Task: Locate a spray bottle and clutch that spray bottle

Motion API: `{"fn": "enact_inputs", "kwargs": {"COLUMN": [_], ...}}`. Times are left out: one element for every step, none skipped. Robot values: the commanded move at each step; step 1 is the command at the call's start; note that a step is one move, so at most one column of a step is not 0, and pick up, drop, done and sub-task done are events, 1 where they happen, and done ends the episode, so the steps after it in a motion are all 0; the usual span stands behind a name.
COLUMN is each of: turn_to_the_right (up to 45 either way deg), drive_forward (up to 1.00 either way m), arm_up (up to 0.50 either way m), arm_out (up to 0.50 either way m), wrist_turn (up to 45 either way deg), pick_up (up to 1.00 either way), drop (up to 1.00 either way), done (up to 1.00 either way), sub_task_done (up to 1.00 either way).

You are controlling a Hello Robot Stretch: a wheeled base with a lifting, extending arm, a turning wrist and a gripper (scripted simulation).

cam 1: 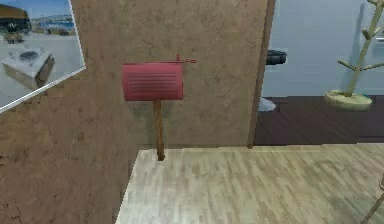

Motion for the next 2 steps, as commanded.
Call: {"fn": "enact_inputs", "kwargs": {"turn_to_the_right": [-6.0,0.0], "drive_forward": [0.0,0.6], "arm_up": [0.0,0.0], "arm_out": [0.0,0.0], "wrist_turn": [0.0,0.0], "pick_up": [0.0,0.0], "drop": [0.0,0.0], "done": [0.0,0.0], "sub_task_done": [0.0,0.0]}}
